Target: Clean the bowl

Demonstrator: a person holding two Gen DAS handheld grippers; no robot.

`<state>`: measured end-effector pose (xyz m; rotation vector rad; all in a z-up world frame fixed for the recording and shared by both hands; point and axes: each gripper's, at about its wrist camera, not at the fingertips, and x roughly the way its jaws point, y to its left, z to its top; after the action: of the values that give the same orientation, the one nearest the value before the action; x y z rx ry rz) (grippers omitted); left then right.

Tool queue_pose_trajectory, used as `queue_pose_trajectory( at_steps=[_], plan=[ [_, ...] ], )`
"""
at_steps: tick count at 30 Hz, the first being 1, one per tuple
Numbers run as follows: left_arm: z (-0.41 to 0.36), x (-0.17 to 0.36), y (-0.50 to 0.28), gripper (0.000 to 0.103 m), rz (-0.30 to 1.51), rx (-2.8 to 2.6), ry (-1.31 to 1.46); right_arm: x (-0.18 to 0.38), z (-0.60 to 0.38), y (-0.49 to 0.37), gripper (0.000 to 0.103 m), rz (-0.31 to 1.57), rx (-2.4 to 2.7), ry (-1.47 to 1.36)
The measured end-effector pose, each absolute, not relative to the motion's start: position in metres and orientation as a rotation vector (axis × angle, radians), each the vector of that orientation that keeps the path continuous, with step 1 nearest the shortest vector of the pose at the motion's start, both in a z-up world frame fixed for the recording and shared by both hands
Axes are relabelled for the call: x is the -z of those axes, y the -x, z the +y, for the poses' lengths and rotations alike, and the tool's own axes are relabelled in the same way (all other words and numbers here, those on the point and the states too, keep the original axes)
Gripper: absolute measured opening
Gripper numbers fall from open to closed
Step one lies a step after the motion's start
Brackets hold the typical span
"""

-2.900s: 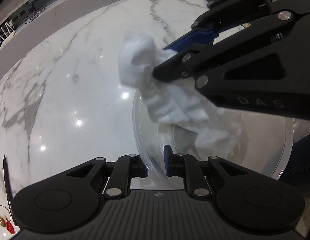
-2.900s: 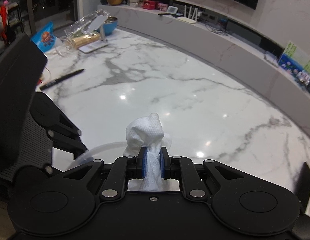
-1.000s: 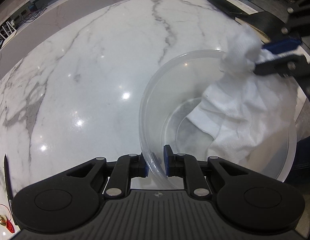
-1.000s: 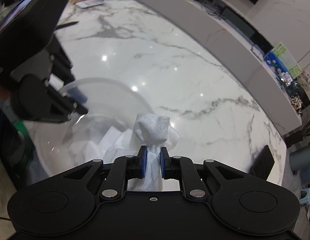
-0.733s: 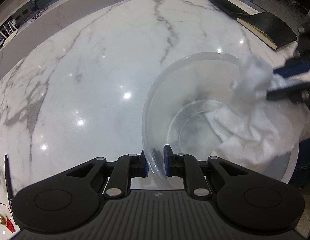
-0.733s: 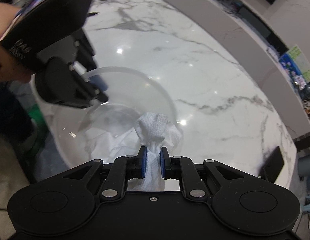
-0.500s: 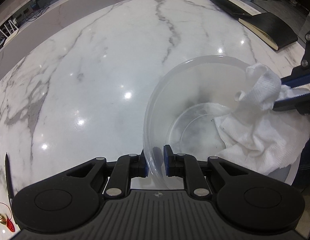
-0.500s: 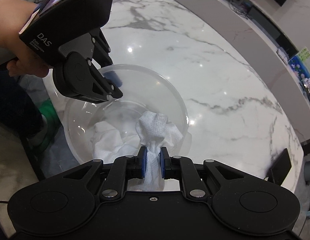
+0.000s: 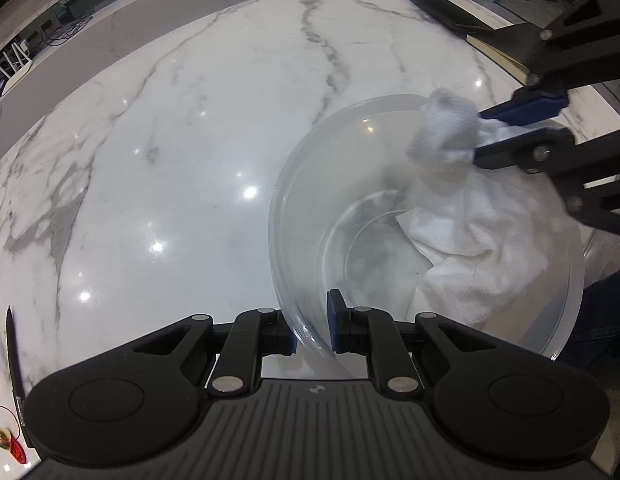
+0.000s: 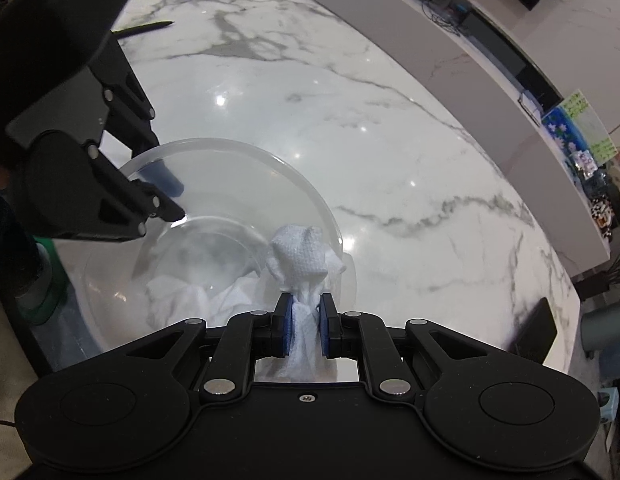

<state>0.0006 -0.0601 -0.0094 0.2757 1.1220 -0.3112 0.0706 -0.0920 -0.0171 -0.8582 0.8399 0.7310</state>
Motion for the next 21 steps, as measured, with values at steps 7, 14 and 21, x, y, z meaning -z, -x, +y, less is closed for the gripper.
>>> queue_pose_trajectory(
  at_steps=[7, 14, 21],
  plan=[
    [-0.055, 0.012, -0.002, 0.013, 1.119, 0.316, -0.275, 0.018, -0.074, -0.075, 0.011, 0.793, -0.749, 0.813],
    [-0.012, 0.051, -0.061, 0.013, 1.12, 0.32, -0.269, 0.009, -0.061, -0.077, 0.011, 0.741, -0.823, 0.698],
    [-0.01, 0.05, -0.058, 0.013, 1.12, 0.318, -0.267, 0.012, -0.051, -0.075, 0.011, 0.778, -0.913, 0.633]
  ],
)
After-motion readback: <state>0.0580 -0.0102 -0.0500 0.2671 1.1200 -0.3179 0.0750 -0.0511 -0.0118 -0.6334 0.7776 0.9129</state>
